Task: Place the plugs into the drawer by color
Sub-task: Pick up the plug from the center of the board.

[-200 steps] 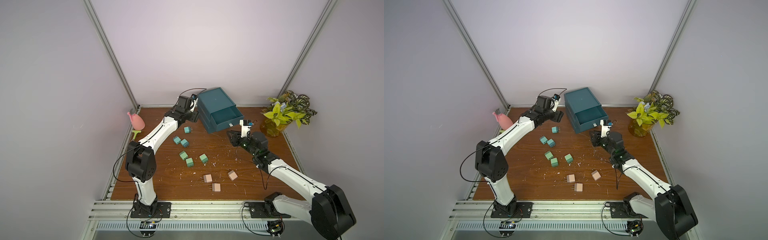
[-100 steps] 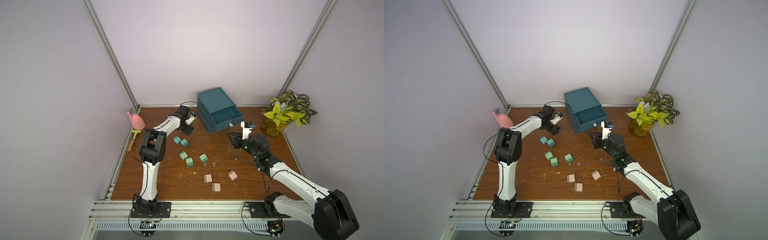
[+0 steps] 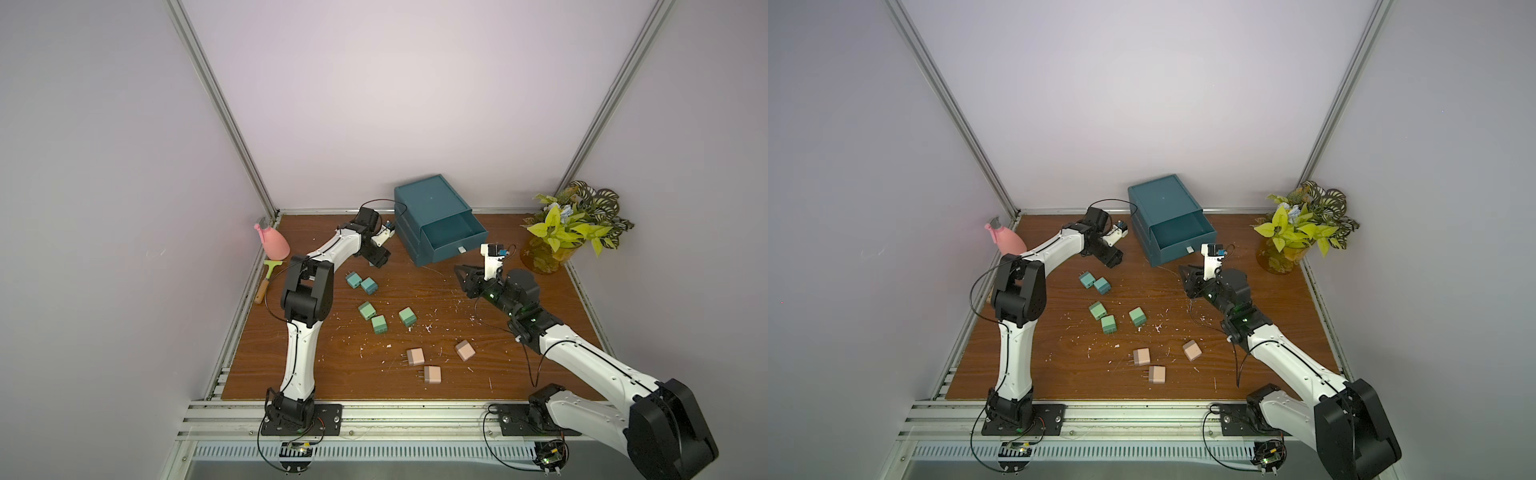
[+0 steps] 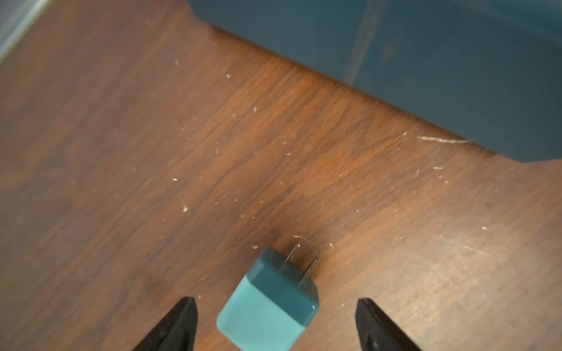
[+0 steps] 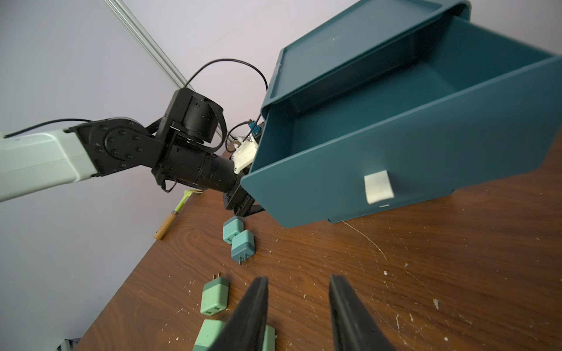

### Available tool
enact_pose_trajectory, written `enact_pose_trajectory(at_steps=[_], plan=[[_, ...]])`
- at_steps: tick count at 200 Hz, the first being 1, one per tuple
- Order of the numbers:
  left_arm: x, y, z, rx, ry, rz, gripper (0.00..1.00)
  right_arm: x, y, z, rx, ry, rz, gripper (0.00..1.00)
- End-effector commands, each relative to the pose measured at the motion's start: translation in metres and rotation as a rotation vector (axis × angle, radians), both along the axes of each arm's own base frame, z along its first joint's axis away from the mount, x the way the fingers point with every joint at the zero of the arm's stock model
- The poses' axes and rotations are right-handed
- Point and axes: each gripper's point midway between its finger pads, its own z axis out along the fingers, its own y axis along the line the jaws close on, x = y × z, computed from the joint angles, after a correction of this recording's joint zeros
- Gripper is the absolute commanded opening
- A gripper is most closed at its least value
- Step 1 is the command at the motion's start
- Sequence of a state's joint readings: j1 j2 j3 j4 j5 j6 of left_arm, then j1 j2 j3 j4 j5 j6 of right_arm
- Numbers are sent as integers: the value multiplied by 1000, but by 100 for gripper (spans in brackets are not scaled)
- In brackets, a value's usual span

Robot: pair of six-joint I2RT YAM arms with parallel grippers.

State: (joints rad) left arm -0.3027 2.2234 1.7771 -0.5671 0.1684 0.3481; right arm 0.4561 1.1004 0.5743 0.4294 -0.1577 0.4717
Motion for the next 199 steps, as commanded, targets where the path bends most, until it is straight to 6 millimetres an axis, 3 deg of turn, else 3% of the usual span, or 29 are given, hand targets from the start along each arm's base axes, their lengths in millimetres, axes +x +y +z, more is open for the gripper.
enact_pose_trajectory(at_steps=[1,54,136,199], plan=[[-5,-5,-6,-12,33,-25,78,2,-3,19,14,-68,-10,40],[-8,-9,-13,-34,60,-27,76,3,-2,16,11,-61,-9,40],[-16,-9,-20,-43,108,-8,54,2,-4,16,14,-64,-13,40],[-21,-8,-30,-41,144,6,49,0,-5,19,15,-73,-17,40]])
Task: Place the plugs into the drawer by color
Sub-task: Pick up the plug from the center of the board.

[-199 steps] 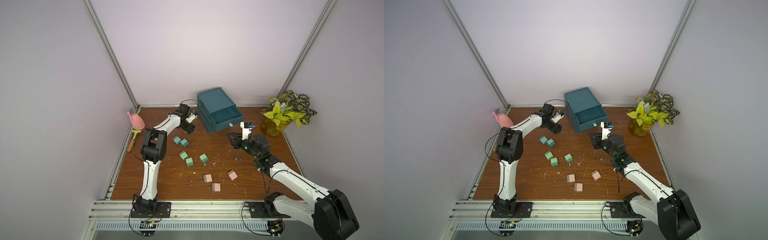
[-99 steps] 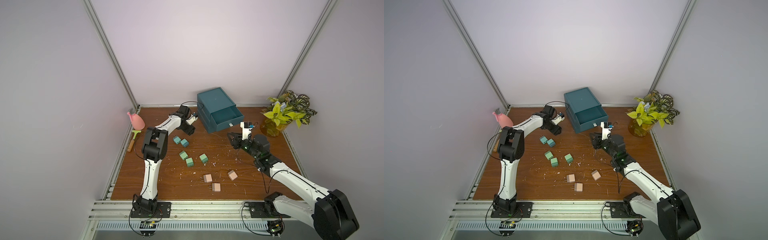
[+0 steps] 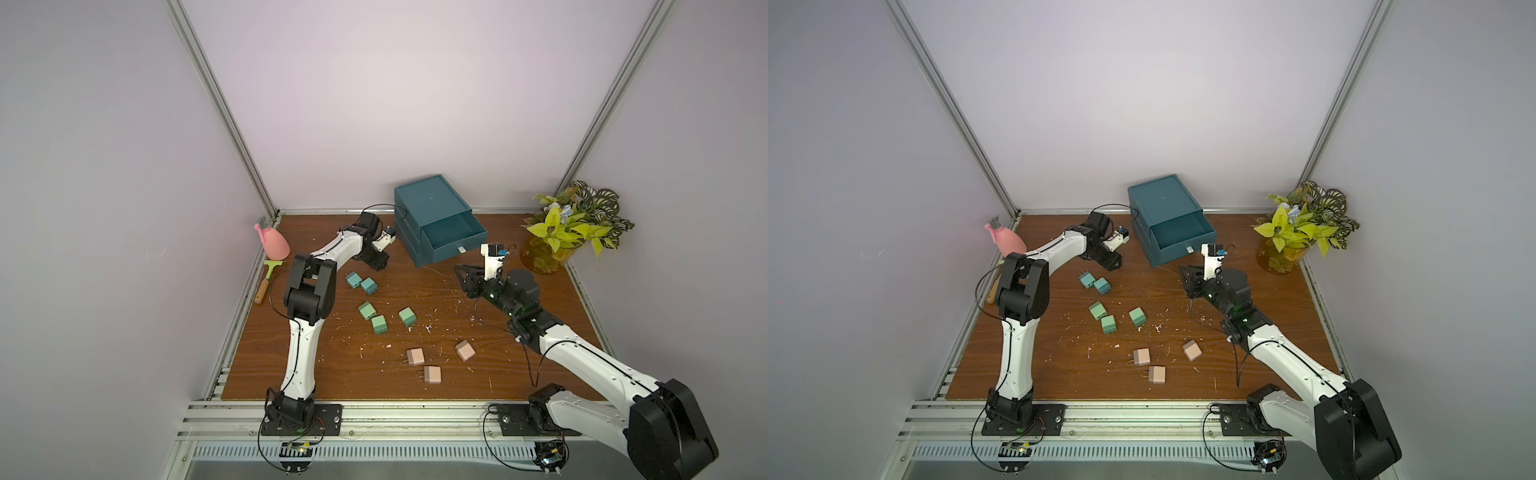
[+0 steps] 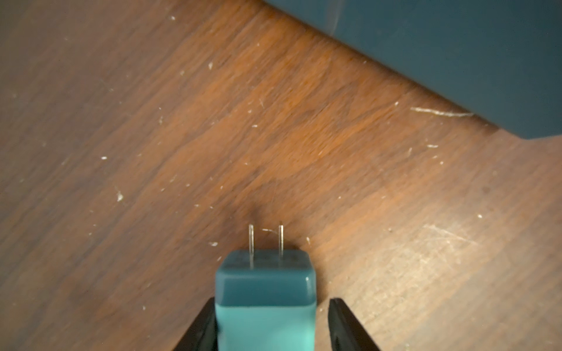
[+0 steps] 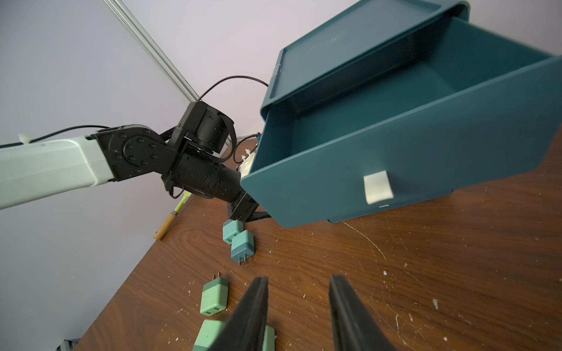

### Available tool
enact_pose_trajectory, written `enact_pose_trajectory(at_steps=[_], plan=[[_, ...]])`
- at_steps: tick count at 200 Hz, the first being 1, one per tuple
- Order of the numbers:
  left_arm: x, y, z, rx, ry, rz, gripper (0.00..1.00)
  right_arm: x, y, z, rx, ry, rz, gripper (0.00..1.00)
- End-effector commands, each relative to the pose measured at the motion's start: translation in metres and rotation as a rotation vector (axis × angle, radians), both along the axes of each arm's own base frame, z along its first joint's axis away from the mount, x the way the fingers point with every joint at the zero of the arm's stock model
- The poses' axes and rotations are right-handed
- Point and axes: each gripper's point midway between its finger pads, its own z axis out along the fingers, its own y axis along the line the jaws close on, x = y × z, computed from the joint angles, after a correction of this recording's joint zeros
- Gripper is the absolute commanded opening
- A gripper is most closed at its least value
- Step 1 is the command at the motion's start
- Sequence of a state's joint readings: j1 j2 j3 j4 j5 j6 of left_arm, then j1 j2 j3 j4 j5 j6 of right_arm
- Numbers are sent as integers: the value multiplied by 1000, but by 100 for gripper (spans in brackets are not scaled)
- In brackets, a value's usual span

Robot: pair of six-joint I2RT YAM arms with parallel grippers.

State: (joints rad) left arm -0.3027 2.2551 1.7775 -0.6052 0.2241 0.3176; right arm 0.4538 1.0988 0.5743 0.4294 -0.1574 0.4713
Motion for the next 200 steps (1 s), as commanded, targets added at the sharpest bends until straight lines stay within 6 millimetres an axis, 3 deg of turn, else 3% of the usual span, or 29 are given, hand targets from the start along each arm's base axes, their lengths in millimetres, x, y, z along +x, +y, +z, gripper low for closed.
enact_pose_trajectory(at_steps=[1,53,86,119,151,176,200], plan=[[-8,-2,-12,-3,55,1,49,0,-5,19,15,-71,-16,40],[-7,-2,-10,-3,52,11,41,-1,-7,20,14,-75,-22,40],[-5,-3,3,18,27,29,32,-1,-7,19,13,-74,-23,40],[-2,-8,38,44,-41,57,14,0,-9,19,3,-80,-35,40],[-9,-27,84,35,-119,52,1,-1,-17,24,-10,-100,-70,40],[-22,-40,117,32,-169,52,1,-3,-26,28,-15,-116,-105,40],[-32,-36,145,7,-200,95,1,-6,-30,30,-18,-130,-125,40]])
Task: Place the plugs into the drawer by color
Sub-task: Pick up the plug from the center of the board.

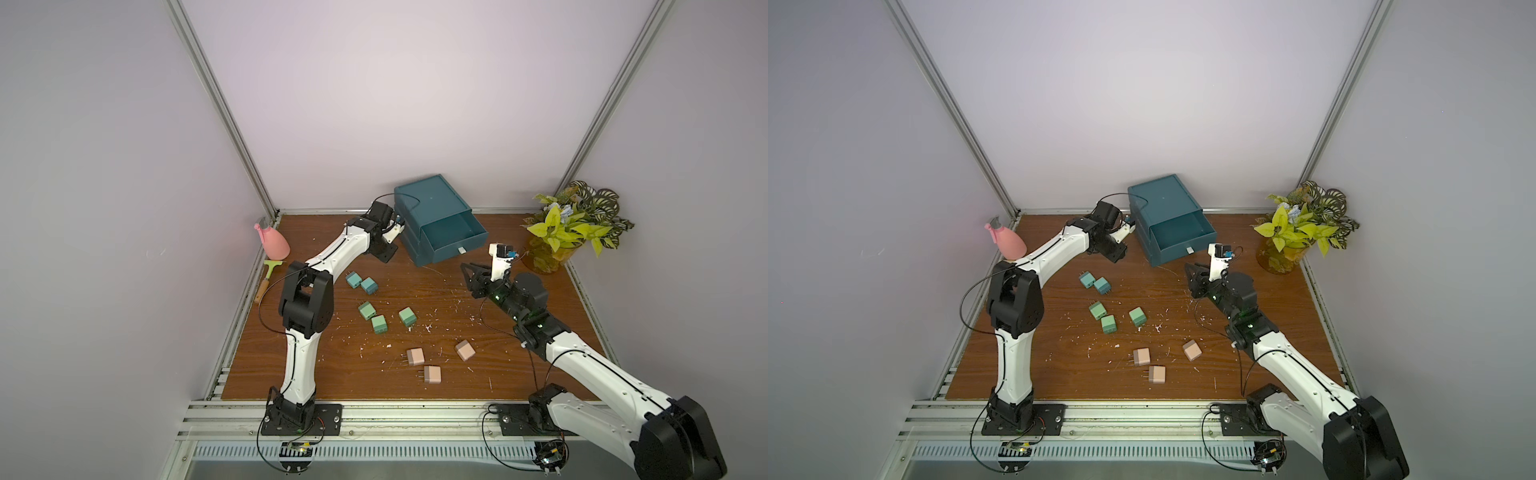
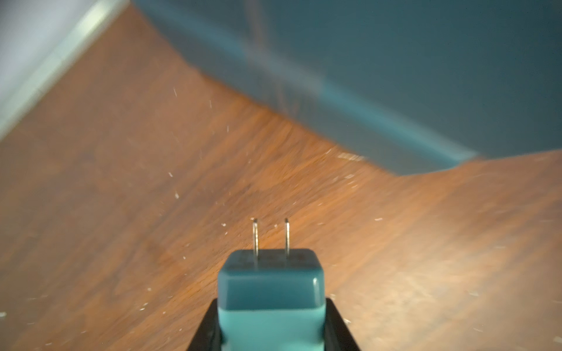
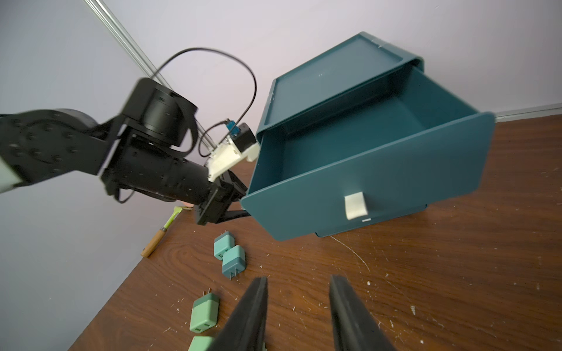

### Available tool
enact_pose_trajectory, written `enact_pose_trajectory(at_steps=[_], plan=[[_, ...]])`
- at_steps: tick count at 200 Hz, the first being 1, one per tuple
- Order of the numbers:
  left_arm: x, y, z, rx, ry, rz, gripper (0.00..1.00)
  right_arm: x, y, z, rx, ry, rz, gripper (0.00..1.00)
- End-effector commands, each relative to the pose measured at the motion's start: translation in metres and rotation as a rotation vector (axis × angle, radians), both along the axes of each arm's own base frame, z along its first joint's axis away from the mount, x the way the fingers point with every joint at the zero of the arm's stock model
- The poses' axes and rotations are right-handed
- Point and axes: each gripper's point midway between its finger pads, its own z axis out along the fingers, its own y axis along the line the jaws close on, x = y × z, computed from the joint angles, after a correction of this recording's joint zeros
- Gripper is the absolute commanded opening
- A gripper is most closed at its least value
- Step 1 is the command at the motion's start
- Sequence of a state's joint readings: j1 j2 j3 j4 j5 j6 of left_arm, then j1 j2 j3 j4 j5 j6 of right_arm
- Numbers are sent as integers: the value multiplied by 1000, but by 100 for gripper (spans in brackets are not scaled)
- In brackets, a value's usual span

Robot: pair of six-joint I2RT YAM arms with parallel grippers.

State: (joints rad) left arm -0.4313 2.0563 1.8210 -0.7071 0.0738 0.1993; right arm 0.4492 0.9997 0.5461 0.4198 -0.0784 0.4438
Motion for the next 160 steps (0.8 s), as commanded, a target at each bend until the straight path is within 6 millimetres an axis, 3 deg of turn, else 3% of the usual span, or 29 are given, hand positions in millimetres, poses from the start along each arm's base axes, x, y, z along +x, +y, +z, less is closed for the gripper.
enact_pose_trajectory(at_steps=[1,21,38,92,120,160], plan=[[-10,1,44,-27,-55,50,1,0,-11,12,-10,-54,-49,40],[-18,0,72,-85,-83,78,1,0,-13,12,-10,-56,-56,41],[-26,-11,101,-159,-113,65,1,0,-12,13,-9,-57,-56,41],[-56,-93,172,-233,-239,-124,1,0,-14,13,-11,-58,-65,41],[-60,-128,189,-253,-291,-199,2,0,-17,14,-14,-66,-77,41],[-59,-166,175,-247,-293,-265,9,-1,-20,14,-18,-71,-89,41]])
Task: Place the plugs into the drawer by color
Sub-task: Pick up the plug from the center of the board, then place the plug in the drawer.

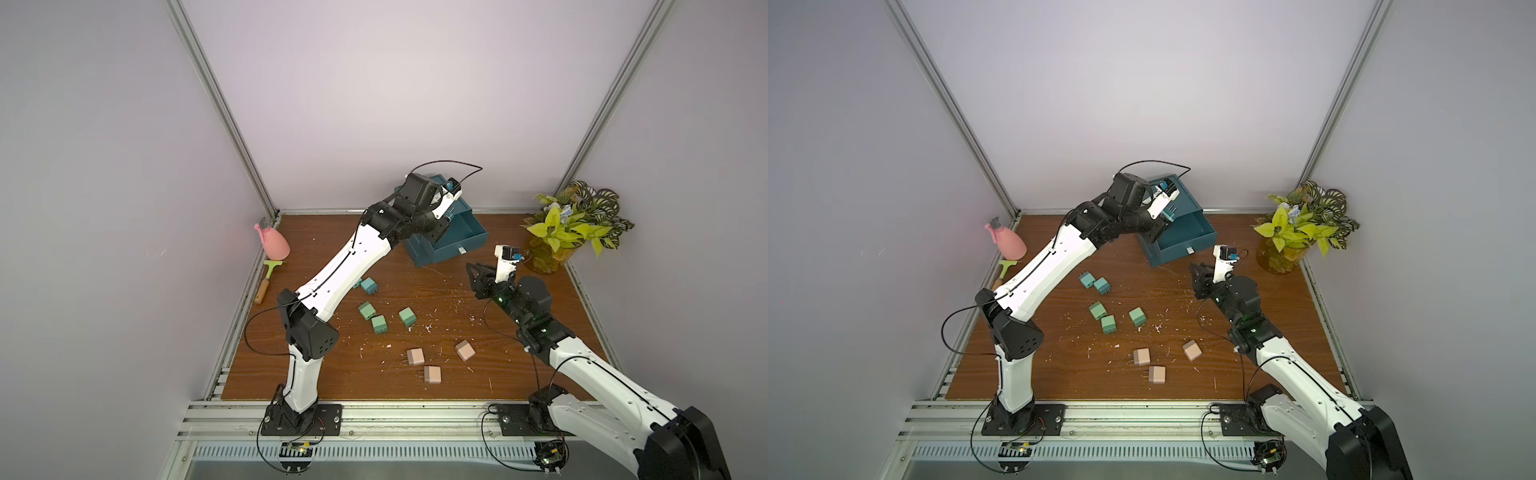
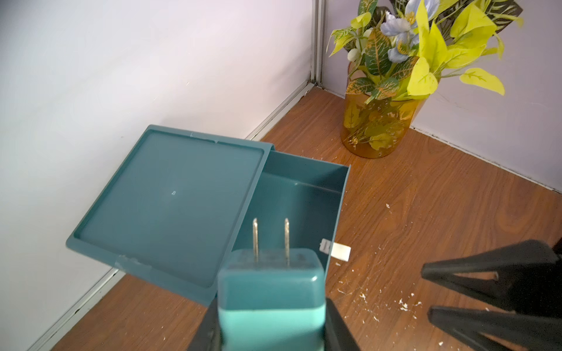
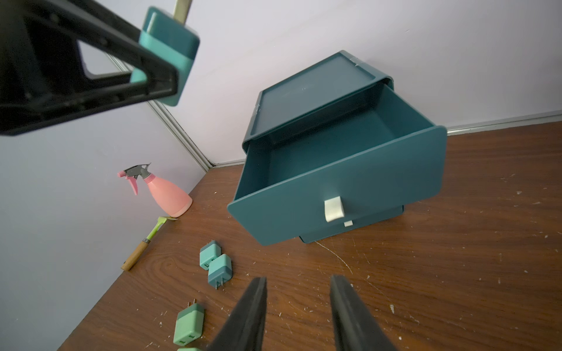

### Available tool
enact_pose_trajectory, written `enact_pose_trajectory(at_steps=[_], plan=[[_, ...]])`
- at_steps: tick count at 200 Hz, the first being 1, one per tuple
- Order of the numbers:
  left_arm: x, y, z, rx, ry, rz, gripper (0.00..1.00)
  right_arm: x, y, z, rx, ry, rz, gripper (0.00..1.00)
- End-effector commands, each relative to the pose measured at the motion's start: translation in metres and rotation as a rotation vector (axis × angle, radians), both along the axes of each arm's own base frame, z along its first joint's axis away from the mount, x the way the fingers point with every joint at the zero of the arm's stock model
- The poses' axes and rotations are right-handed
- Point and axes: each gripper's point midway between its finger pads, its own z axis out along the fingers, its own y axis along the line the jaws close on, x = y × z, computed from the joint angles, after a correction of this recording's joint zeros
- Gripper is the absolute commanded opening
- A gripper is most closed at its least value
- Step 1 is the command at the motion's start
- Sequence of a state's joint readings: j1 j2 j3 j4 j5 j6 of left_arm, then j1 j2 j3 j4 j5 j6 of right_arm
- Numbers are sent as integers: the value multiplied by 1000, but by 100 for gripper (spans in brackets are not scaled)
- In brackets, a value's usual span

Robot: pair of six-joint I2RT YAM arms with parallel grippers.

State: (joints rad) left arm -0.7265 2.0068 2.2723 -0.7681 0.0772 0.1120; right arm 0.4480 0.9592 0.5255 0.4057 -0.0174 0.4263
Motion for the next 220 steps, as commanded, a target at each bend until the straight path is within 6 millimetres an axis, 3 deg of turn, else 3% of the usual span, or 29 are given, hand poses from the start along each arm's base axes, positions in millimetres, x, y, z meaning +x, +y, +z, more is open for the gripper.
enact_pose_trajectory(at_steps=[1,124,220], plan=[[2,-16,-26,53,27,-33,9,0,-7,13,0,-55,-30,41],[34,-42,-74,121,21,-50,18,2,-6,7,5,-49,-28,42],[38,-49,-94,148,32,-77,25,4,-6,2,1,-37,-30,42]])
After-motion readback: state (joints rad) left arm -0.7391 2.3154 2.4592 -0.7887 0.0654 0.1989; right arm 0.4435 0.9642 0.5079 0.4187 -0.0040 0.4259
